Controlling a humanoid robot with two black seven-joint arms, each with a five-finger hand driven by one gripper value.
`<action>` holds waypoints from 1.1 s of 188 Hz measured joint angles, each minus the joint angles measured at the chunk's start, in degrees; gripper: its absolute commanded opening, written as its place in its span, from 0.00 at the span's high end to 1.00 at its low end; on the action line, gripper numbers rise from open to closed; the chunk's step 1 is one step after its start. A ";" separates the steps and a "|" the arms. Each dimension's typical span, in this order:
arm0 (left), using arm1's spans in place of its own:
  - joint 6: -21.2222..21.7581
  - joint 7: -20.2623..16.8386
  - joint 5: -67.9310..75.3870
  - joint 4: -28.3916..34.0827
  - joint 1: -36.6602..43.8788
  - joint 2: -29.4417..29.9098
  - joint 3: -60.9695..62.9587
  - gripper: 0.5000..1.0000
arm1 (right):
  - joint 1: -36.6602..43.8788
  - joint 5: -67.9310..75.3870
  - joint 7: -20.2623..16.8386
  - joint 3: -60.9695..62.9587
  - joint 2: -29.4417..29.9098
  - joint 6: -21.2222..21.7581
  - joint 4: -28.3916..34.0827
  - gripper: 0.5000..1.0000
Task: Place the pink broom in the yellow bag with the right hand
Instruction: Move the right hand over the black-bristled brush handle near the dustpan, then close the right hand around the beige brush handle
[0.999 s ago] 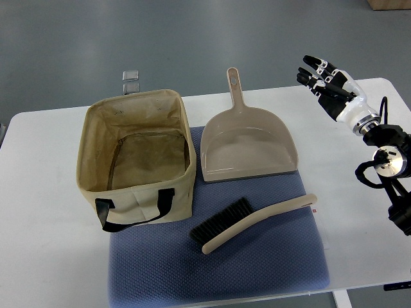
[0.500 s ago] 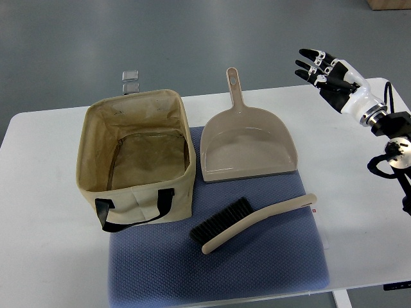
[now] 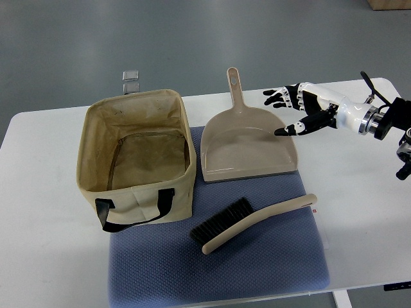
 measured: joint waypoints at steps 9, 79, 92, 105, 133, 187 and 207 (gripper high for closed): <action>0.00 0.00 0.01 0.00 0.00 0.00 0.00 0.00 | 0.02 -3.81 0.66 -0.73 -0.38 -0.09 1.48 0.15; 0.00 0.00 0.02 0.00 0.02 0.00 0.00 0.00 | 1.31 -24.96 1.91 -11.82 -3.29 -7.55 10.23 0.16; 0.00 0.00 0.02 0.00 0.01 0.00 0.00 0.00 | 1.55 -29.15 2.61 -14.34 -3.69 -10.13 10.51 0.16; 0.00 0.00 0.02 0.00 0.00 0.00 0.00 0.00 | 1.58 -32.74 3.14 -16.30 -3.91 -12.12 10.60 0.16; 0.00 0.00 0.01 0.00 0.02 0.00 0.00 0.00 | 1.58 -38.36 3.91 -19.02 -4.71 -15.89 10.64 0.16; 0.00 0.00 0.00 0.00 0.02 0.00 0.00 0.00 | 1.21 -40.61 4.09 -21.34 -6.24 -18.02 12.41 0.18; 0.00 0.00 0.00 0.00 0.03 0.00 0.00 0.00 | 0.87 -40.86 4.09 -21.63 -6.36 -18.04 13.08 0.19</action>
